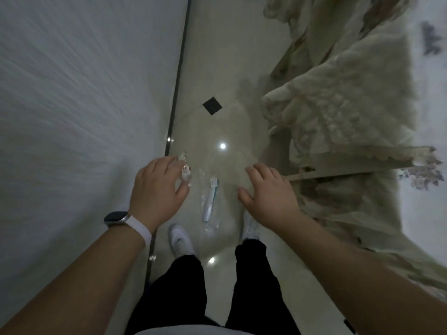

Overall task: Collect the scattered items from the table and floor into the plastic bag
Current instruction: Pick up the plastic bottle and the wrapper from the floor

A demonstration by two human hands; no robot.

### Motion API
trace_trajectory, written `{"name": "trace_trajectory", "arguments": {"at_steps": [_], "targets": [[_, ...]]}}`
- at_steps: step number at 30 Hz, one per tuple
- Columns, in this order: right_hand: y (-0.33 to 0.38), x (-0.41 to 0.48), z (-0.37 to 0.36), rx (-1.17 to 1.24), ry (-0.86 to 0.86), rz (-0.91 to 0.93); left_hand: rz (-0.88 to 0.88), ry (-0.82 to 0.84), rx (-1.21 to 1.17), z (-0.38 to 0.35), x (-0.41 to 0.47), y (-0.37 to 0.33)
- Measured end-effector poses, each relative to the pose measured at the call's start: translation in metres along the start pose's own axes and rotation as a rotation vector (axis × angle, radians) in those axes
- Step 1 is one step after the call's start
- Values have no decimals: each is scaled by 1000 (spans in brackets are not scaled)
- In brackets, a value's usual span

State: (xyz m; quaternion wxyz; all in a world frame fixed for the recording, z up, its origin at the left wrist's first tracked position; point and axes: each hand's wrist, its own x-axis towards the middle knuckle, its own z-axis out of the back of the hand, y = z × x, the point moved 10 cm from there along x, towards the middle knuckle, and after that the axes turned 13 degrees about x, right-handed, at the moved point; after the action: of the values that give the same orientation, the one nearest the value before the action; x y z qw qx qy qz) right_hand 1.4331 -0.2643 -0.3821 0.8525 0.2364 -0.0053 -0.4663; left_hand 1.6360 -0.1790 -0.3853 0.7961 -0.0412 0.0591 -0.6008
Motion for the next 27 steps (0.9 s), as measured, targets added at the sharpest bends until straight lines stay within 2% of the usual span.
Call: {"name": "trace_trajectory", "arguments": {"at_steps": [5,11,15,20,27], "targets": [[-68,58,-131,145,119,-100,152,94,-85,-140,40,41],[-155,104,-299,264,183,-278,307,205,-158,-334,60,83],[-207,123,-401,311,215,-426,512,308,-268,-454,65,108],[-265,137,-523,395,220,-575,687,323,-368,-569,83,132],[-300,160,-637,379,233,-634,659,317,-284,-677,116,165]]}}
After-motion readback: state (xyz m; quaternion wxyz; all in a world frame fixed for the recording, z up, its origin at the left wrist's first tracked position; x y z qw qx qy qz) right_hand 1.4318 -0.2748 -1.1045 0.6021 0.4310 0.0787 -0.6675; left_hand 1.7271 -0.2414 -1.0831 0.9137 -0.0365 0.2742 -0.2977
